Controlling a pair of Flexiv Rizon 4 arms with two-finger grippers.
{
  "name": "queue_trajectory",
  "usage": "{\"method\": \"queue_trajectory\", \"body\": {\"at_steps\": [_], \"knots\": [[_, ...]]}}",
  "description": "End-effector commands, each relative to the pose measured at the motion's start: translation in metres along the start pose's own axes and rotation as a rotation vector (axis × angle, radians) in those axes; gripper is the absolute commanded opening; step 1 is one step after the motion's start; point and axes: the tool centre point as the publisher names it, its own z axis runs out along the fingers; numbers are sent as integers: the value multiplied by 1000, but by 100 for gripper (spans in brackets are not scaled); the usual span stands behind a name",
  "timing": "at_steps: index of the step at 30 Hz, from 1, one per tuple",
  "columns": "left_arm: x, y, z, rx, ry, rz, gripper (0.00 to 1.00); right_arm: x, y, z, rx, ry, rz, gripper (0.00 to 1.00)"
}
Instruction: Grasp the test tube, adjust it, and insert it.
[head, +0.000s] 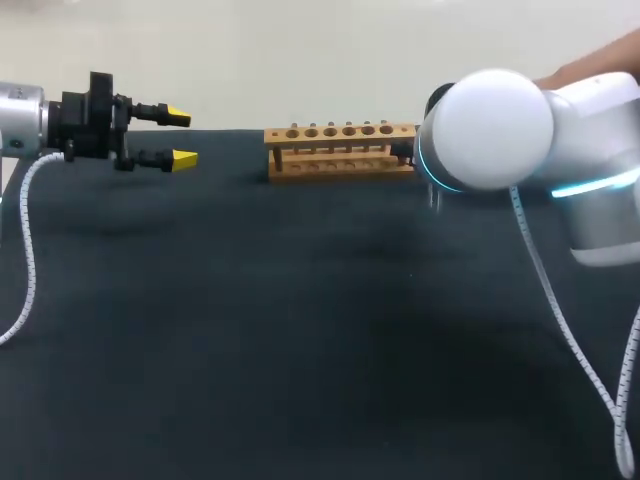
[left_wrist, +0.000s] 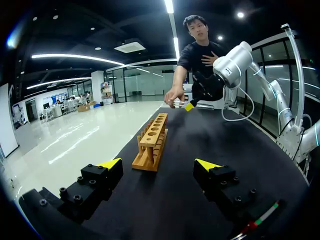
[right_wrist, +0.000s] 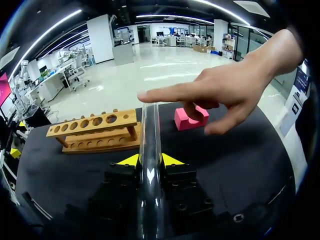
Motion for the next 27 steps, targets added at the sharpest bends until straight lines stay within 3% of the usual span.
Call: {"method": "queue_trajectory", "body": {"at_steps": [1,10,27], "knots": [[1,0,0,0,-2,3,100,2,-1,-1,-5,-26,2,0],[1,0,0,0,-2,3,100,2,-1,-1,-5,-26,2,0],[1,0,0,0,-2,3,100,-8,35,18,-85,-98,-76,0]]}}
